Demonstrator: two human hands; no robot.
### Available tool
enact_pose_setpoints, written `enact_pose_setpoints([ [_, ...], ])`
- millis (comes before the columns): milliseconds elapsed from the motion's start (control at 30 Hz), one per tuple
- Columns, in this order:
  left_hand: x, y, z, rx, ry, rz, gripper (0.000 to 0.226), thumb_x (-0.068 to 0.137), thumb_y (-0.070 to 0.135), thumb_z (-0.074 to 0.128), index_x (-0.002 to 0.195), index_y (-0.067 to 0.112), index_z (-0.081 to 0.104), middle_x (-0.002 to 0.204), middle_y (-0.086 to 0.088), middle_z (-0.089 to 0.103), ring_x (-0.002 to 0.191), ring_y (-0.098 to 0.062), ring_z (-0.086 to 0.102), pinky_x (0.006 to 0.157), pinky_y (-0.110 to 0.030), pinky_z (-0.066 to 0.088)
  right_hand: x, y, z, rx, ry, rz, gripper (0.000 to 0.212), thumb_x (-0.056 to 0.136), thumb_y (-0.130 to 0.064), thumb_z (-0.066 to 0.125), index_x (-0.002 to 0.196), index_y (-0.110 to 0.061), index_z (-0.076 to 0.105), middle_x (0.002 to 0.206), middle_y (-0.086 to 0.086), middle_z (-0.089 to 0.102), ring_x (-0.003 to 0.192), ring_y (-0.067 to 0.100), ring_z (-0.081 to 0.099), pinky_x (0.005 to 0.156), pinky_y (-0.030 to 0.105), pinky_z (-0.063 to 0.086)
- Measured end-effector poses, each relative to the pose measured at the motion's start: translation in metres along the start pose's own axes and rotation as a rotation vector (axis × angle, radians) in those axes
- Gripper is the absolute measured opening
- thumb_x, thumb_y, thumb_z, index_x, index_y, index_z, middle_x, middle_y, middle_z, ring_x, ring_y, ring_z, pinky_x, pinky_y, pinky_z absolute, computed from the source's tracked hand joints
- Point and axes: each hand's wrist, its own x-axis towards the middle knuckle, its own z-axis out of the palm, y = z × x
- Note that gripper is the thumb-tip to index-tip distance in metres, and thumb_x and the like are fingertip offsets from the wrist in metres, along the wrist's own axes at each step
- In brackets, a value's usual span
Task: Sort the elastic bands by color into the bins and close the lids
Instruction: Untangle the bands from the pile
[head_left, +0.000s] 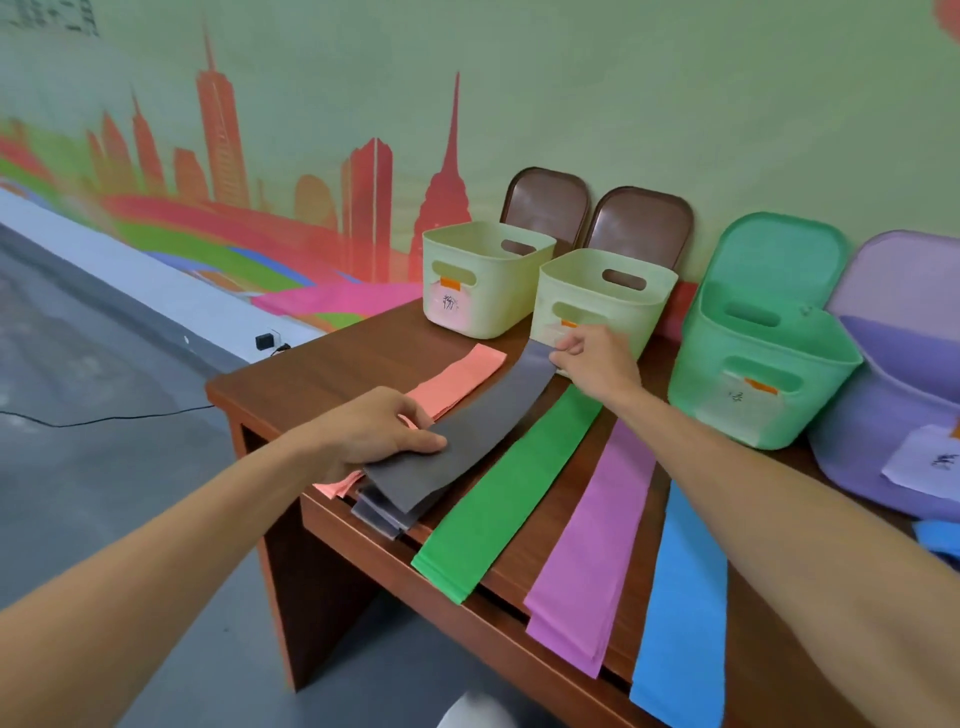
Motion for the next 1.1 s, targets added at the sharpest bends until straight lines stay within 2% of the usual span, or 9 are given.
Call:
enact_pose_setpoints([
  [67, 0.004, -0.004, -0.002, 0.061, 0.026, 0.01, 0.023, 0.083, 0.025, 0.072, 0.094, 0.007, 0.065, 0.085, -0.01, 0.065, 0.069, -0.019, 0.064, 0.056, -0.025, 0.05, 0.005, 0.0, 0.011, -0.057, -0.012, -0.008, 0.009, 0.083, -0.021, 0.071, 0.091, -0.017, 0.073, 0.102, 0.005, 0.071, 0.097, 0.022, 0.064, 0.089, 0.036, 0.052],
  [267, 0.014, -0.005, -0.003, 0.228, 0.073, 0.019, 0.033, 0.08, 0.029, 0.074, 0.106, 0.012, 0.061, 0.088, -0.006, 0.063, 0.073, -0.016, 0.062, 0.057, -0.024, 0.048, 0.011, 0.005, 0.032, -0.122, -0.042, -0.031, 0.007, 0.085, -0.016, 0.068, 0.082, -0.013, 0.073, 0.097, 0.007, 0.069, 0.093, 0.024, 0.064, 0.085, 0.038, 0.053],
  [467, 0.019, -0.003, -0.004, 0.412, 0.124, 0.051, 0.044, 0.079, 0.035, 0.074, 0.116, 0.019, 0.057, 0.091, 0.0, 0.054, 0.079, -0.016, 0.057, 0.073, -0.031, 0.053, 0.013, 0.009, 0.04, -0.149, -0.053, -0.031, 0.011, 0.088, -0.017, 0.065, 0.085, -0.01, 0.071, 0.093, 0.009, 0.069, 0.09, 0.025, 0.064, 0.084, 0.038, 0.053],
  [633, 0.02, -0.005, -0.001, 0.536, 0.136, 0.084, 0.043, 0.08, 0.036, 0.072, 0.115, 0.021, 0.052, 0.086, 0.006, 0.049, 0.072, -0.007, 0.051, 0.06, -0.024, 0.045, 0.014, 0.007, 0.044, -0.249, -0.062, -0.061, 0.011, 0.089, -0.021, 0.062, 0.091, -0.013, 0.07, 0.097, 0.009, 0.069, 0.092, 0.026, 0.063, 0.08, 0.035, 0.053],
  [767, 0.021, -0.008, 0.0, 0.645, 0.137, 0.111, 0.037, 0.082, 0.039, 0.069, 0.11, 0.022, 0.054, 0.118, -0.004, 0.055, 0.086, -0.015, 0.054, 0.071, -0.029, 0.048, 0.014, 0.008, 0.046, -0.299, -0.063, -0.089, 0.016, 0.09, -0.02, 0.06, 0.097, -0.009, 0.069, 0.101, 0.012, 0.067, 0.096, 0.029, 0.061, 0.079, 0.036, 0.051],
  [833, 0.019, -0.006, 0.001, 0.733, 0.132, 0.122, 0.033, 0.084, 0.042, 0.066, 0.108, 0.022, 0.056, 0.123, -0.005, 0.055, 0.095, -0.021, 0.056, 0.077, -0.032, 0.05, 0.013, 0.006, 0.045, -0.32, -0.067, -0.1, 0.018, 0.091, -0.021, 0.059, 0.098, -0.007, 0.068, 0.101, 0.013, 0.066, 0.094, 0.03, 0.061, 0.077, 0.036, 0.051],
  [900, 0.014, -0.001, 0.003, 0.866, 0.143, 0.133, 0.033, 0.086, 0.045, 0.062, 0.109, 0.022, 0.058, 0.118, -0.005, 0.057, 0.097, -0.023, 0.058, 0.081, -0.036, 0.052, 0.01, 0.003, 0.041, -0.339, -0.06, -0.108, 0.018, 0.091, -0.022, 0.059, 0.097, -0.007, 0.067, 0.1, 0.013, 0.065, 0.092, 0.03, 0.061, 0.074, 0.035, 0.05],
  [1000, 0.006, 0.009, 0.009, 1.061, 0.211, 0.203, 0.034, 0.086, 0.044, 0.063, 0.109, 0.019, 0.061, 0.11, -0.004, 0.056, 0.095, -0.023, 0.057, 0.082, -0.04, 0.054, 0.006, 0.001, 0.028, -0.345, -0.026, -0.13, 0.018, 0.088, -0.016, 0.059, 0.099, -0.006, 0.069, 0.103, 0.014, 0.065, 0.092, 0.031, 0.063, 0.078, 0.039, 0.054],
  [1100, 0.003, 0.022, 0.02, 0.988, 0.253, 0.344, 0.026, 0.085, 0.033, 0.066, 0.108, 0.02, 0.064, 0.103, 0.001, 0.049, 0.091, -0.019, 0.053, 0.079, -0.035, 0.051, -0.002, 0.003, 0.003, -0.301, -0.064, -0.15, 0.019, 0.086, -0.012, 0.059, 0.1, -0.009, 0.071, 0.107, 0.011, 0.066, 0.097, 0.027, 0.062, 0.086, 0.037, 0.053],
])
